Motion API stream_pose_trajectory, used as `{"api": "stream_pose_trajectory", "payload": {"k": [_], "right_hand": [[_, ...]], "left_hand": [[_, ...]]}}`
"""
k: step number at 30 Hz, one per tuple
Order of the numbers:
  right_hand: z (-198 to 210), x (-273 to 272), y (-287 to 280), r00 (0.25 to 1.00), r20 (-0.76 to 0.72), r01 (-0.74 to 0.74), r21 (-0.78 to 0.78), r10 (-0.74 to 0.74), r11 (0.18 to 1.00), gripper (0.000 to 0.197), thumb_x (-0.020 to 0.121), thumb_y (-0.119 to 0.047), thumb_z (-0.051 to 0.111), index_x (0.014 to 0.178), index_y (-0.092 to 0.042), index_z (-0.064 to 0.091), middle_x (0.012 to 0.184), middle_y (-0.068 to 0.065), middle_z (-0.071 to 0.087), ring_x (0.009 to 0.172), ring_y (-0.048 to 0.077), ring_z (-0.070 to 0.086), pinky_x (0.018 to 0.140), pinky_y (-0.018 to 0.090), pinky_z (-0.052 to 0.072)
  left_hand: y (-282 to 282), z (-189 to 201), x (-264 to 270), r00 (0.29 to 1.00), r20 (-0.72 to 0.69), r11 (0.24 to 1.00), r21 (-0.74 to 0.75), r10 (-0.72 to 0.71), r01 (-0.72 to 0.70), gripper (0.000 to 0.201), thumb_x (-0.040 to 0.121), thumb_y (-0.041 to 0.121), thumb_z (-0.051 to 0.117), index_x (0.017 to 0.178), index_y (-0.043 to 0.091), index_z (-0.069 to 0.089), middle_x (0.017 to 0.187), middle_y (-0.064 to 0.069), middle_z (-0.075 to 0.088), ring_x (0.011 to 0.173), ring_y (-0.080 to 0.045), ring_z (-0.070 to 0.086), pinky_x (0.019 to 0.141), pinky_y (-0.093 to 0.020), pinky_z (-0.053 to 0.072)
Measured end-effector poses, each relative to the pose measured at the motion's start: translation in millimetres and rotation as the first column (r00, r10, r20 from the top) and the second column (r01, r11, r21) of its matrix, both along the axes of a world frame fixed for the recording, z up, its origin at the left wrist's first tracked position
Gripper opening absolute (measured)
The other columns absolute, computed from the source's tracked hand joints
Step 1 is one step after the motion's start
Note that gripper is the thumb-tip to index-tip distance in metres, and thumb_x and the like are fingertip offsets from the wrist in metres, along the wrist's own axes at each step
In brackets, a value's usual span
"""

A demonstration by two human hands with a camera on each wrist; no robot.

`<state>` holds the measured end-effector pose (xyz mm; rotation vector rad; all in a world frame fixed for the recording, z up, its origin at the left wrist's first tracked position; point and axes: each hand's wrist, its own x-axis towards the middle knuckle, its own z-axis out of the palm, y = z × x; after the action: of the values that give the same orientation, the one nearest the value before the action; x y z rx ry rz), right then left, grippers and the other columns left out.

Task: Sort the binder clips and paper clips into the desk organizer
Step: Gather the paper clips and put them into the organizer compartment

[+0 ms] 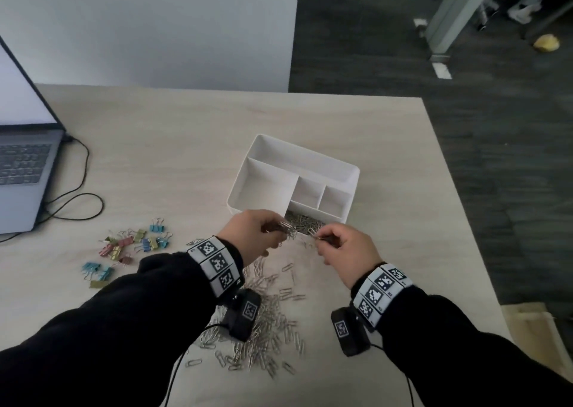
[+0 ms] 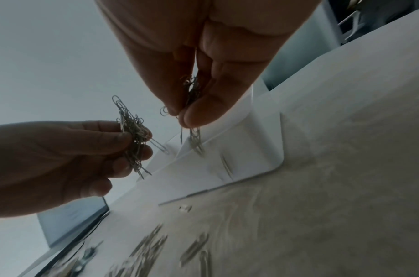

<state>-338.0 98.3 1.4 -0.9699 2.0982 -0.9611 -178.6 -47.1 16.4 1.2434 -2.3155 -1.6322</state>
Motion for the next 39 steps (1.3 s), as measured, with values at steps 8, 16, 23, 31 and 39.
{"api": "stream_pose_trajectory", "payload": {"k": [8, 16, 23, 31, 39], "right_hand": [[-6, -34, -17, 0.997, -0.074, 0.018, 0.078, -0.013, 0.997, 0.009, 0.081, -0.019, 0.067, 0.085, -0.027, 0.070, 0.073, -0.005, 0.070, 0.067, 0.015, 0.068, 0.071, 0.041, 0.059], [-4, -35, -22, 0.982, -0.169, -0.061, 0.132, 0.083, 0.989, 0.020, 0.085, -0.019, 0.064, 0.103, -0.024, 0.072, 0.089, -0.003, 0.074, 0.080, 0.014, 0.068, 0.082, 0.032, 0.056], [-2, -30, -18, 0.978, -0.191, -0.069, 0.098, 0.086, 0.993, 0.015, 0.084, -0.017, 0.067, 0.096, -0.024, 0.073, 0.092, -0.005, 0.072, 0.085, 0.012, 0.066, 0.085, 0.030, 0.053], [2, -20, -2, 0.967, -0.230, -0.101, 0.046, 0.109, 0.994, 0.016, 0.086, -0.014, 0.064, 0.097, -0.020, 0.073, 0.103, -0.004, 0.070, 0.096, 0.013, 0.064, 0.091, 0.032, 0.051], [-3, 14, 17, 0.889, -0.223, -0.356, 0.211, 0.400, 0.910, 0.021, 0.093, -0.026, 0.054, 0.110, -0.022, 0.067, 0.107, -0.008, 0.062, 0.096, 0.006, 0.055, 0.092, 0.028, 0.047]], "left_hand": [[-14, -7, -51, 0.990, 0.106, 0.985, -0.130, -0.098, 0.111, 0.012, 0.083, 0.026, 0.067, 0.095, 0.030, 0.069, 0.075, 0.008, 0.069, 0.061, -0.017, 0.066, 0.063, -0.035, 0.060], [-11, -6, -61, 0.968, 0.202, 0.944, -0.263, -0.149, 0.200, 0.021, 0.090, 0.026, 0.058, 0.107, 0.030, 0.070, 0.075, 0.010, 0.061, 0.076, -0.012, 0.057, 0.069, -0.021, 0.039], [-10, -8, -54, 0.982, 0.169, 0.956, -0.262, -0.089, 0.132, 0.019, 0.087, 0.029, 0.063, 0.102, 0.033, 0.072, 0.099, 0.011, 0.072, 0.088, -0.011, 0.061, 0.080, -0.023, 0.048], [-9, -6, -18, 0.995, 0.024, 0.980, -0.173, 0.100, -0.094, 0.013, 0.089, 0.024, 0.061, 0.091, 0.031, 0.072, 0.070, 0.018, 0.064, 0.063, -0.007, 0.062, 0.057, -0.021, 0.049], [-2, -24, 55, 0.974, 0.135, 0.967, -0.204, 0.183, -0.153, 0.012, 0.088, 0.023, 0.061, 0.088, 0.029, 0.072, 0.082, 0.015, 0.069, 0.074, -0.002, 0.062, 0.070, -0.021, 0.049]]}}
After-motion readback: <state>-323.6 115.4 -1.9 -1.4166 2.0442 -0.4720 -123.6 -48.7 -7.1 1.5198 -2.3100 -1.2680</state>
